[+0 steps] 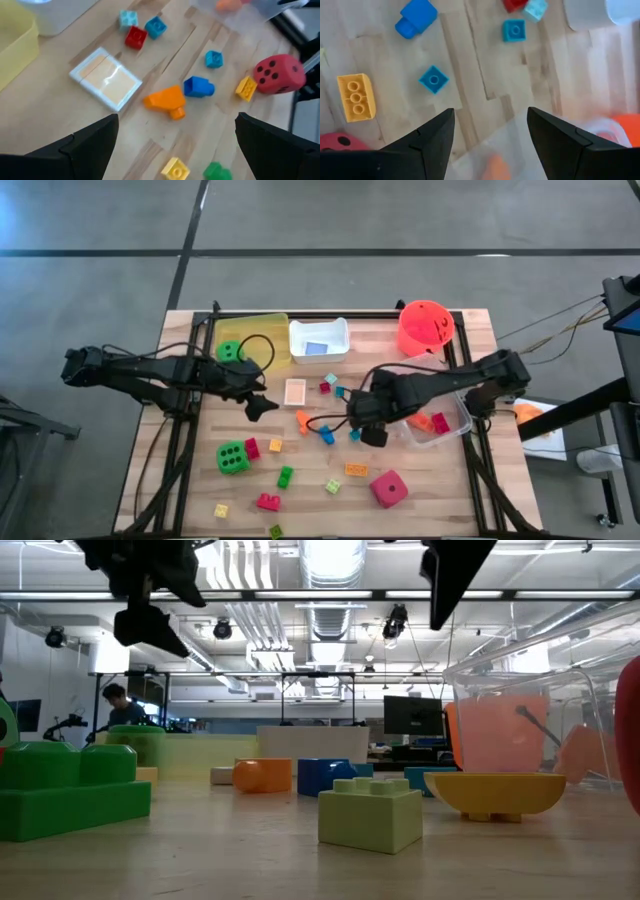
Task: Pick & Place Toys
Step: Put the blue game piece into the transparent bin
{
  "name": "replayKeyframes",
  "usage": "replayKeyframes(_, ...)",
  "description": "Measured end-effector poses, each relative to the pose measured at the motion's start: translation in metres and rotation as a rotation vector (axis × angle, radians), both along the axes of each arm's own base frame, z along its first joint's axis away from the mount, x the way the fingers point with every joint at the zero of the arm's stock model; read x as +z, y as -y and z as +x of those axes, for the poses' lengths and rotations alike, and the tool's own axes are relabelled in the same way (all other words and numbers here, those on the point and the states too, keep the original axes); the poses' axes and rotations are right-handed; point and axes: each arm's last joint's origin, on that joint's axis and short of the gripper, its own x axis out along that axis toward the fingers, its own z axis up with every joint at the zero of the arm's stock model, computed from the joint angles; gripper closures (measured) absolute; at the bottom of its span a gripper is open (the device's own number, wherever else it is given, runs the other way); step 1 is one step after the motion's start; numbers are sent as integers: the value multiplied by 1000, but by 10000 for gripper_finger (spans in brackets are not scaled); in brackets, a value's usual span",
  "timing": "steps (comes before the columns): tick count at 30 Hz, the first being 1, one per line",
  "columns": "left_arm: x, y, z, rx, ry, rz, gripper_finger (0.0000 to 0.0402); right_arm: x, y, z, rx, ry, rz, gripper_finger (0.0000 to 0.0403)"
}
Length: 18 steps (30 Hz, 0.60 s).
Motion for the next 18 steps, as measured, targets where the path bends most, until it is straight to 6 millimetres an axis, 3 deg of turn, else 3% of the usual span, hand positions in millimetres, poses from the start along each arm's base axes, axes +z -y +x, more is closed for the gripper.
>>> replayKeyframes(10,-4,9,-9,-79,-88,23,16,-44,-17,36,312,-158,-22,157)
replayKeyframes(18,-1,23,-17,-155,-78,35,16,-78,-25,52,559,-231,-43,157)
